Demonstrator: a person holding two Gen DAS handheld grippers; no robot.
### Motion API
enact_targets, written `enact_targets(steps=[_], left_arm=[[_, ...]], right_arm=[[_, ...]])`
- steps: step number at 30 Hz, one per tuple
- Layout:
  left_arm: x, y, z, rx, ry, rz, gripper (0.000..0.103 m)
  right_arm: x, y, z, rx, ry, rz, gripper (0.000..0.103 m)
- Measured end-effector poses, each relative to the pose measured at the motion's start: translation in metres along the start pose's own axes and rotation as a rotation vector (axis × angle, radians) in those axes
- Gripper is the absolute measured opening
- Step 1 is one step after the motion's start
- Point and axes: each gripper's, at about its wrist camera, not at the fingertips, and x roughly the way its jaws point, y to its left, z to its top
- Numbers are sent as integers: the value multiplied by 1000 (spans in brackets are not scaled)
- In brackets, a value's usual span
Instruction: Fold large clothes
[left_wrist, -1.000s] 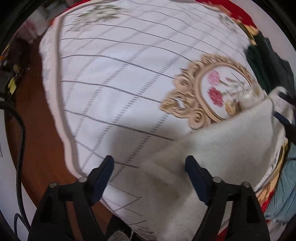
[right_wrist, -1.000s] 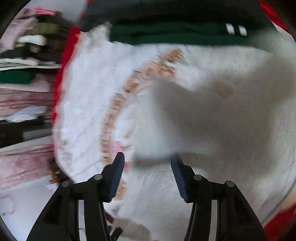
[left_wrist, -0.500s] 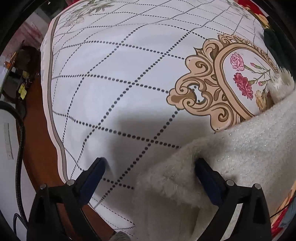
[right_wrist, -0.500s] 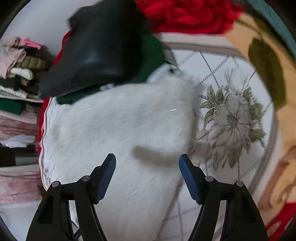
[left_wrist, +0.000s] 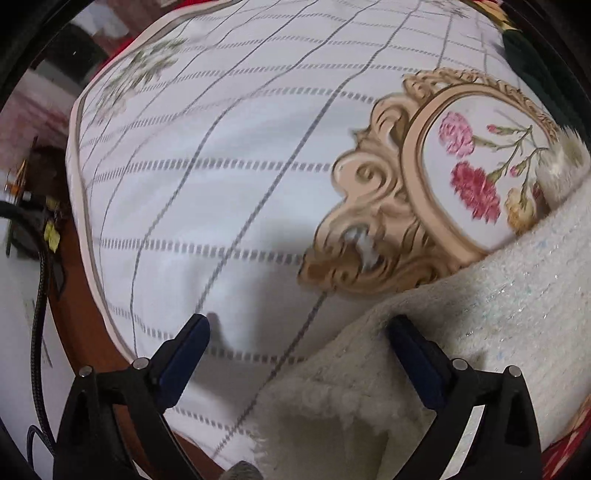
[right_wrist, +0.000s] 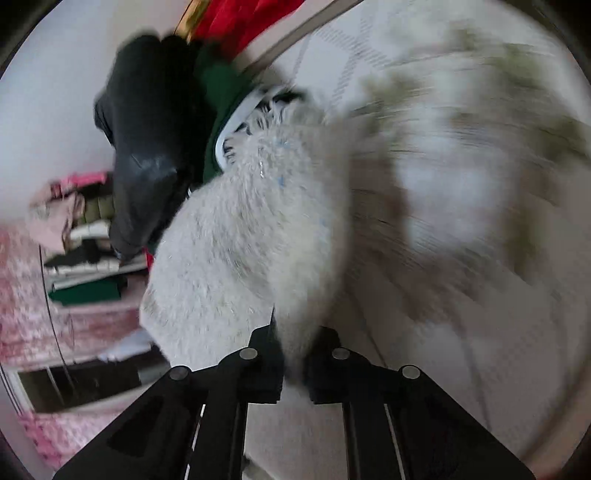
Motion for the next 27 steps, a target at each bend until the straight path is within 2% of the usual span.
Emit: enact_targets(steps=[2,4,6,9,10,11,12,13,16,18,19,20,22,25,27], left_arm=[[-5,-4,14,30,-14,-4,101],[-12,-7,26,52,-25,-6,101],[-26,-5,33,48,-40,-10,101],[-48,3,28,7,-53,-40,101],[-54,7,24,-10,-55,-44,101],[-56,9,17,-28,-50,-48,101],[-57,10,8,-49,-41,-56,101],[-55,11,-8,-68,-30,-65,101],[-47,9,-40,-84,16,-63,101],[-34,3,-51,-87,54,-59,101],[-30,1,-54,-83,58,-52,101],[-25,-3,-55,-73,55,-43,101],[-18,-9,-52,-55,42,-33,101],[-23,-15,-42,-25,14,-14,101],[-31,-16,-36,-13,-6,-10,101]], right_arm=[[-39,-26,-26,24,-10,-45,7],[-57,-42,-53,15,19,-101,7],[-70,-51,-67,2,58,-100,7],[-80,-50,-59,-58,59,-99,10],[-79,-46,-51,-81,38,-87,27],[-77,-42,-37,-110,10,-52,64],[-65,-36,-33,-132,-6,-34,86],[-54,-33,-22,-153,-12,-30,103],[-13,-37,16,-139,57,21,103],[16,-31,21,-137,70,30,89],[22,-24,21,-164,61,12,66],[27,-19,20,-172,76,27,34],[24,-14,12,-151,37,8,27],[-10,-25,-6,-48,-46,3,10],[-50,-44,-29,34,-106,-29,9]])
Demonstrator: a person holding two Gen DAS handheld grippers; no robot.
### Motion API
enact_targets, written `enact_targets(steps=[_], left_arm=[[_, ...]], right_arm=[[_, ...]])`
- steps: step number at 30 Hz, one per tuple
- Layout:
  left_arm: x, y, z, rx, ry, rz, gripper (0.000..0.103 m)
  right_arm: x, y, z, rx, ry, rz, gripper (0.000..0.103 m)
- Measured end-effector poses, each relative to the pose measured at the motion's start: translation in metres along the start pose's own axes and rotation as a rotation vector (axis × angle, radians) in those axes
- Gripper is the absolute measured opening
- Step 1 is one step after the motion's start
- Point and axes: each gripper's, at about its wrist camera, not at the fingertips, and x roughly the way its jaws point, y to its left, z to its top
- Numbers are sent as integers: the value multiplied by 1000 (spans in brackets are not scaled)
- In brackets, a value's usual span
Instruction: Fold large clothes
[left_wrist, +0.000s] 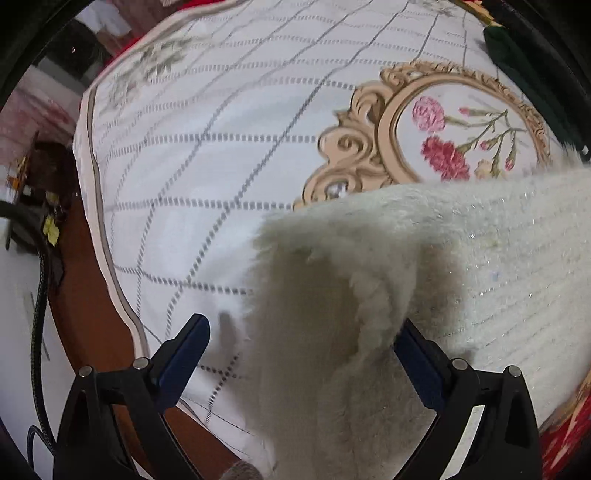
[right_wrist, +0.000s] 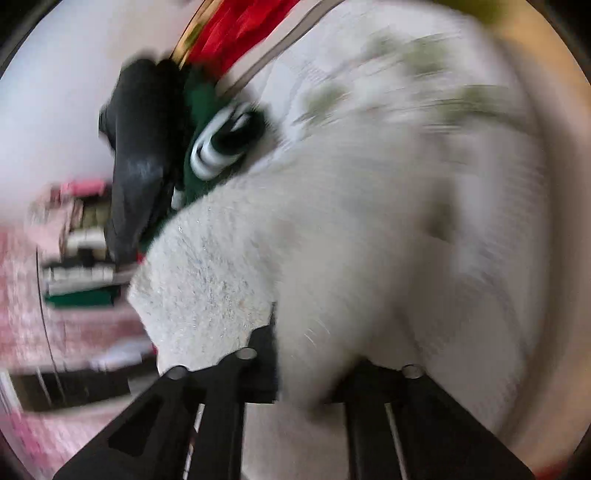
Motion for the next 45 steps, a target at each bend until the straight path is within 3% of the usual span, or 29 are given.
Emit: enact_targets(steps=[4,5,7,13,17,20,21,23,26,29,30,32,33,36,38,41,45], left_arm=[[-19,2,5,13,-25,18,101],[-24,4,5,7,-29,24,101],[-33,12,9,-17,-36,20,101],[-37,19,-5,-85,-49,-13,100],[-27,9,16,-85,-56,-66,99],[-30,-15,27,-46,-82,-79,99],[-34,-22,29,-31,-100,-79,99],[-41,-33,32,0,-128,-75,99],[-50,-47,33,26,-151,-71,99],[-53,-59,28,38,-136,-103,99],[-53,-63,26,49,-133,-105,99],[-54,-73,20,69,-125,-113,99],[-54,-77,18,75,-121,-117,99],[-56,-94,8,99,-91,-151,99],[-62,-105,4,112,-85,-177,99],[-73,-125,-1,144,-86,-208,99],[-80,-161,-11,211,-75,-230,99]], right_arm=[[-45,-28,-42,-18,72,-154,10],[-51,-34,-47,-43,113,-212,16],[-60,-37,-56,-96,147,-298,19],[-105,0,-65,-332,62,-464,23],[-119,35,-58,-423,-26,-556,23],[-117,73,-55,-482,-62,-487,23],[-99,91,-51,-503,-56,-451,23],[-63,121,-47,-548,-2,-366,23],[-2,154,-53,-639,101,-310,23],[76,163,-60,-643,261,-369,23],[102,161,-62,-648,296,-437,23],[134,159,-63,-698,286,-535,18],[139,159,-60,-694,276,-543,17],[141,164,-51,-667,288,-546,16],[126,166,-47,-654,296,-501,16],[76,168,-47,-679,229,-431,21],[6,152,-52,-689,122,-441,35]])
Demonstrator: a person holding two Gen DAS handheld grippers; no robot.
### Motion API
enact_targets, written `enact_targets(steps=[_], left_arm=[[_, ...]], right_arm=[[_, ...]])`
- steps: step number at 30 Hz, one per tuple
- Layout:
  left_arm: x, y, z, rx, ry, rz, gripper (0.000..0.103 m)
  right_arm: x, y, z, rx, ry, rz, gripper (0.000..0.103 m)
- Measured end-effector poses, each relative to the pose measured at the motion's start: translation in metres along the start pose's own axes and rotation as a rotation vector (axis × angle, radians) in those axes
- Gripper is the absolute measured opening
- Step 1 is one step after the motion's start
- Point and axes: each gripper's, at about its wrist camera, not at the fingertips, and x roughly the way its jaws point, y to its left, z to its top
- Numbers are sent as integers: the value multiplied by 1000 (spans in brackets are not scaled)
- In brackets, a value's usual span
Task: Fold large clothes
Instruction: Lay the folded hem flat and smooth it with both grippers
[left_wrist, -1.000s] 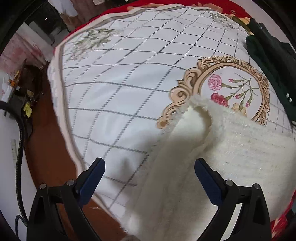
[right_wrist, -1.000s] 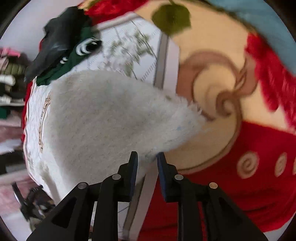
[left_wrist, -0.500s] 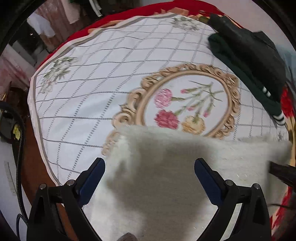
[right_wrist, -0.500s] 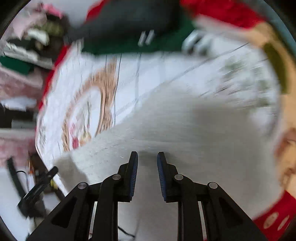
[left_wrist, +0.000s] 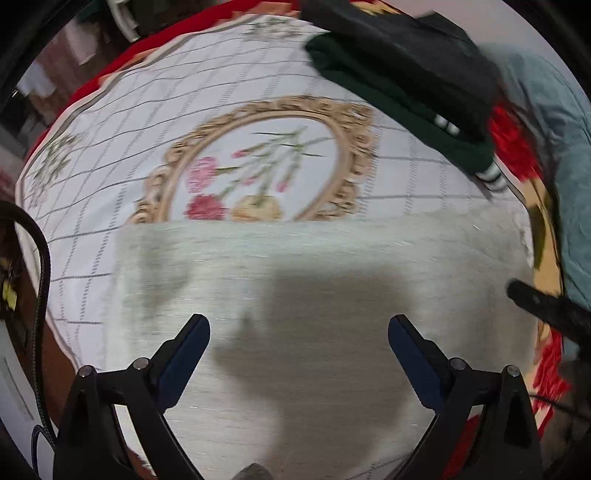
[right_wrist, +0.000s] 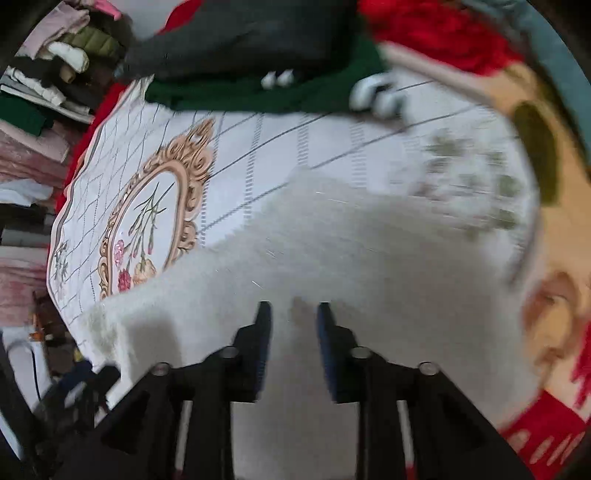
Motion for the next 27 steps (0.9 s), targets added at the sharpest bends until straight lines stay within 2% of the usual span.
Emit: enact_targets(steps=[3,8,10,14,22,27], left_arm=[[9,-21,-2,21,16,-13,99],[53,-48,-6,61,92,50,99],[68,-50,-9,64,114,61,99],[73,-51,-11,81,99,75,101],[75,-56,-11,93,93,98,101],[74,-57,-12,92,87,99,101]], right_arm=[[-14,-30,-26,50,19,-27,35],[26,-66,-47,108,123,-57,35],[47,-70,-49,119,153,-59,35],[73,-72,-48,157,183,-71,35],[90,-69,-41,146,211,-89,35],[85,-84,-37,183,212,-29,38]])
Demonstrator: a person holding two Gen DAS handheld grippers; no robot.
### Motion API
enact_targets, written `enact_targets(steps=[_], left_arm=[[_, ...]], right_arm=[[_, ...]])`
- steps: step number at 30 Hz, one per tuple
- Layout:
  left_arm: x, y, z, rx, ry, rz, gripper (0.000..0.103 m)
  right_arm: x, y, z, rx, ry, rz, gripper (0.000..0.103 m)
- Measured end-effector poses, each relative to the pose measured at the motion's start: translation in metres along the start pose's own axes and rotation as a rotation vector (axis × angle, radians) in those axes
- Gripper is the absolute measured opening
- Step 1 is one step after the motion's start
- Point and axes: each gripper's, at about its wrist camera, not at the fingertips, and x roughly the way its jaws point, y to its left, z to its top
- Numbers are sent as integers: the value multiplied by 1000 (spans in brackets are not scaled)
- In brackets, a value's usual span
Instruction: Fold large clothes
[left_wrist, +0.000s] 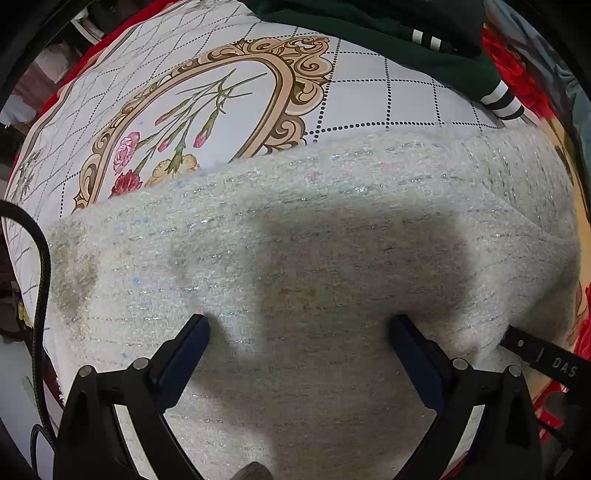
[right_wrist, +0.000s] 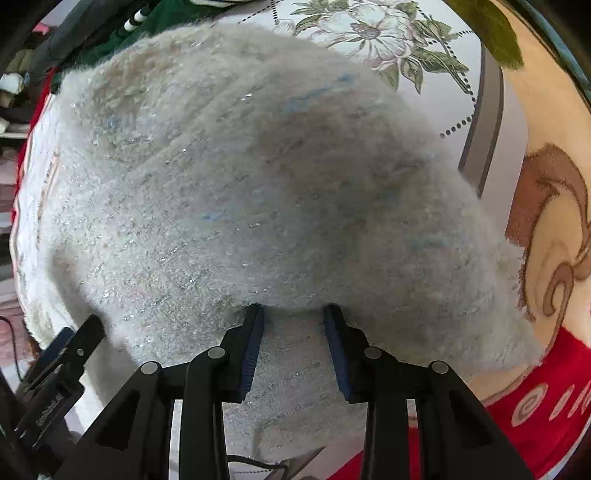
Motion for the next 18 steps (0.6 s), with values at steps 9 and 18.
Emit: enact_targets(steps=[9,18], left_arm=[[-4,0,-6,11,-10,12,101],[-18,3,-5,-21,4,-27,101]], right_arm=[[-44,-52,-34,76,-123,178,65],[-34,-148,-90,331,-161,372,89]])
